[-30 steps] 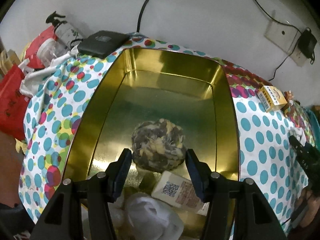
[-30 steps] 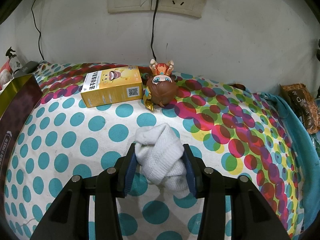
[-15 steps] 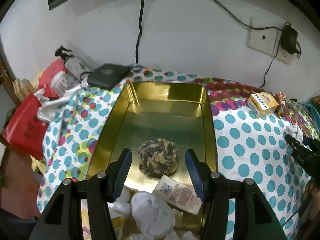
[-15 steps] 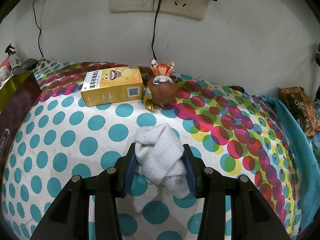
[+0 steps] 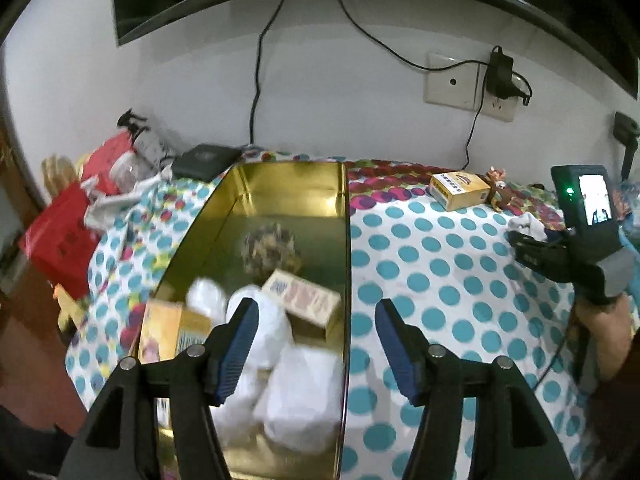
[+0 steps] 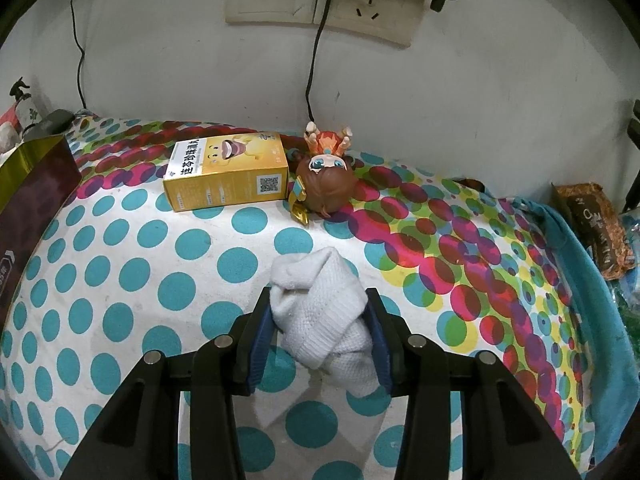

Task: Organize objects
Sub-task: 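Carry the white sock into the gold tray and open the right gripper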

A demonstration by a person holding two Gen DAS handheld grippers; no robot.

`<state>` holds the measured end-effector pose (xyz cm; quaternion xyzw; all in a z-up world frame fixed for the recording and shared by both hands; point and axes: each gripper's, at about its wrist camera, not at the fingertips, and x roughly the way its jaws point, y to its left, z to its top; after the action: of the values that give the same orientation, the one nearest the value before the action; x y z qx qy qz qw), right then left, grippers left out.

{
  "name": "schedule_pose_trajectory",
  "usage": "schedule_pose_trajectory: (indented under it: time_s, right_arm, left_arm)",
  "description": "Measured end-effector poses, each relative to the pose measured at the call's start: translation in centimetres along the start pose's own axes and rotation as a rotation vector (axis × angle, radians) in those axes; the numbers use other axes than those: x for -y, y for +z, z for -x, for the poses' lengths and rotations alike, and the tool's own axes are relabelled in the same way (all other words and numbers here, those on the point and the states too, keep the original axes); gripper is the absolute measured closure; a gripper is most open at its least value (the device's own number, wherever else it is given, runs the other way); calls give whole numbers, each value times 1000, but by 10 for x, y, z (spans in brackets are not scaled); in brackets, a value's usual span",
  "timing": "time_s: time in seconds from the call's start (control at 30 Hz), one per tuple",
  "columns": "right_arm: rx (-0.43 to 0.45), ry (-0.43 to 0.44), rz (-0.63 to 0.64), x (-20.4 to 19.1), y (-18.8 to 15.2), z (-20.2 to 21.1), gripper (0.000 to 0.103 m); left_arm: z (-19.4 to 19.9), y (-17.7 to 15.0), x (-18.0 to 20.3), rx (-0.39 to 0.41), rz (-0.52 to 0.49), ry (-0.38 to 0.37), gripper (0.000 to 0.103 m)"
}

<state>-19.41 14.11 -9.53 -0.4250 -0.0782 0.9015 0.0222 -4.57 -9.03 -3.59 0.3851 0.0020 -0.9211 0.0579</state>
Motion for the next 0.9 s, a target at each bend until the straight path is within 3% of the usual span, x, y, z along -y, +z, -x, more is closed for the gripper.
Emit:
schedule_pose_trajectory:
  time_s: [0.2, 0.33, 0.5, 0.63, 0.9]
  right_arm:
    - [63, -6, 31, -5, -1, 12, 62]
    - [108, 22, 21, -1, -1, 20, 62]
    - [118, 93, -9, -13, 7, 31, 62]
    - [181, 157, 32, -43, 24, 60, 62]
    - [250, 372, 151, -138, 48, 112, 62]
  left_arm:
    - [20, -20, -17, 8, 14, 20, 39]
    - [25, -26, -33, 17, 45, 60, 35]
    - [25, -28, -53, 10, 97, 55, 35]
    - [21, -30, -64, -7, 119, 64, 35]
    - [26, -34, -78, -16, 137, 74, 35]
